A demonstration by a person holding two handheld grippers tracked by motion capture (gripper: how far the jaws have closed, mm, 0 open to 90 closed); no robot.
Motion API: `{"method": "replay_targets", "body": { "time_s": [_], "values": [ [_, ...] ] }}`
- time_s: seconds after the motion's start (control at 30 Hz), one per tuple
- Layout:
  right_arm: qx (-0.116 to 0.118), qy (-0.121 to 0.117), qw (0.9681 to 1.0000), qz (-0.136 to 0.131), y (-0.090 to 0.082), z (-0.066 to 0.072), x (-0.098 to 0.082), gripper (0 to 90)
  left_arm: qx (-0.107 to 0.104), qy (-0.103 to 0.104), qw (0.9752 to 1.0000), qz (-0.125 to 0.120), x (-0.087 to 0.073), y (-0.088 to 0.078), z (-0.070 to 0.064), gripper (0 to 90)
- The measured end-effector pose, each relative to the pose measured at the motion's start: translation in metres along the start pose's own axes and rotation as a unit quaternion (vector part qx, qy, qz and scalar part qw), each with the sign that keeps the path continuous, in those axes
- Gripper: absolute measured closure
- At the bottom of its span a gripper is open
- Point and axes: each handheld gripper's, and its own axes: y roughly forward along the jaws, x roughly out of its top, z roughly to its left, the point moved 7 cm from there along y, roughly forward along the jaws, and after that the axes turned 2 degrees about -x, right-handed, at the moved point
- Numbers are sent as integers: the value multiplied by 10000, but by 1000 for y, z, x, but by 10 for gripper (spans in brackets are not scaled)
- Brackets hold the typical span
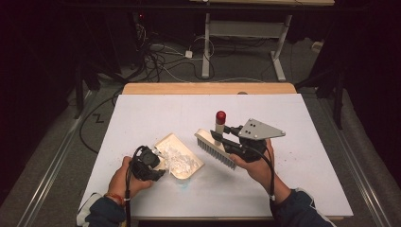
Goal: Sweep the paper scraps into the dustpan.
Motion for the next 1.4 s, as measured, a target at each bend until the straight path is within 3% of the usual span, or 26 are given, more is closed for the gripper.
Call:
{"method": "replay_targets", "body": {
  "time_s": [0.07,0.27,0.3,0.33,0.4,0.57,0.6,0.67,1.1,1.4],
  "values": [
    [-46,-83,9999,79,3,1,-4,704,-12,-1,10000,0,0,0,0,635],
    [233,-27,9994,242,12,15,-13,705,5,-4,10000,-7,0,0,0,635],
    [233,-27,9994,242,12,15,-13,705,6,-6,10000,-5,0,0,0,635],
    [418,16,9988,259,13,21,-14,705,7,-8,10000,-4,0,0,0,635],
    [527,29,9983,266,14,27,-14,704,8,-12,10000,-8,0,0,0,635],
    [679,95,9975,186,14,37,-11,704,23,-12,10000,-15,0,0,0,635],
    [680,-6,9975,191,12,42,-10,704,23,-19,10000,-23,0,0,0,635],
    [593,-98,9980,175,11,43,-9,704,25,-10,10000,-13,-1,-1,0,635],
    [488,19,9988,-68,-6,31,8,704,-1,-101,9999,-43,-3,-1,4,635],
    [480,34,9988,-14,-15,23,8,704,2,-186,9998,-90,-4,-1,7,635]
  ]
}}
